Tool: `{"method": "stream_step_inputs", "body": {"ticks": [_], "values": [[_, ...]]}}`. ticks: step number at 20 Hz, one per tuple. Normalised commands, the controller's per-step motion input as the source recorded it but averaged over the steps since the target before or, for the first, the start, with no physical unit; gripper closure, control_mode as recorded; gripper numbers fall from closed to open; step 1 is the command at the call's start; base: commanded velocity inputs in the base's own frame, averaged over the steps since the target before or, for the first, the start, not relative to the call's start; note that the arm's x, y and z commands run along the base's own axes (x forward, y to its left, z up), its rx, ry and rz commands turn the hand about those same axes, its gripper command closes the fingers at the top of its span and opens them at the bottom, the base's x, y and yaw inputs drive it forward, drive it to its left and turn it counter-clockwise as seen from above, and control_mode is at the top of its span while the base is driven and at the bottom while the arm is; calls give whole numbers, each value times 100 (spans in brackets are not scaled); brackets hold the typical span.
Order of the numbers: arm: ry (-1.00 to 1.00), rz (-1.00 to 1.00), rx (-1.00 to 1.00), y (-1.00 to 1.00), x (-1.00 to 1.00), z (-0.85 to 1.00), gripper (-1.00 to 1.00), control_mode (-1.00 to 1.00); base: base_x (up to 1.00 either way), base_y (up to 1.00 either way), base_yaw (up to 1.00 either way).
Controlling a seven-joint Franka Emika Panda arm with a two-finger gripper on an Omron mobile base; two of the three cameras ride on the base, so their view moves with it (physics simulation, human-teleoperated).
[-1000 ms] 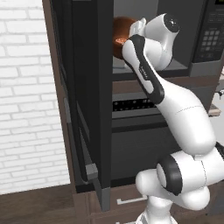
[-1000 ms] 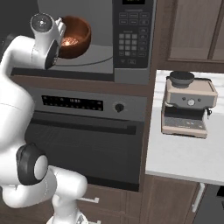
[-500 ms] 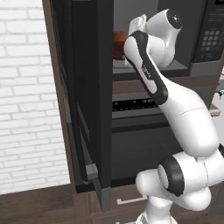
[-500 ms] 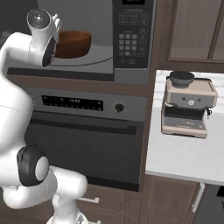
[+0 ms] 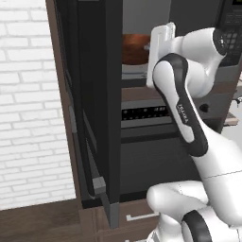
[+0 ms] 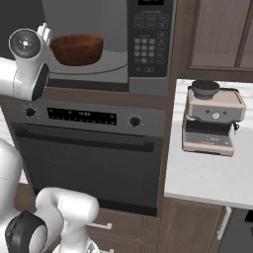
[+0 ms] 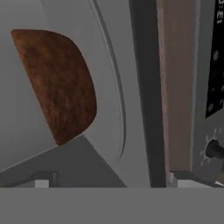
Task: Open the microwave, place the bowl with waffle inside the microwave, then close the microwave door and turn it on.
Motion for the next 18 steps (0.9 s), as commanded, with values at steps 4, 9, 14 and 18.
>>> {"method": "stream_step_inputs", "body": {"ticks": [4,9,14,18], "values": [[2,12,-5,0,-100,-8,-100,-100,0,0,0],[13,12,-3,13,-100,-41,100,-100,0,0,0],[20,9,0,26,-98,-68,100,-100,0,0,0],[20,10,0,20,-97,-61,100,-100,0,0,0]]}}
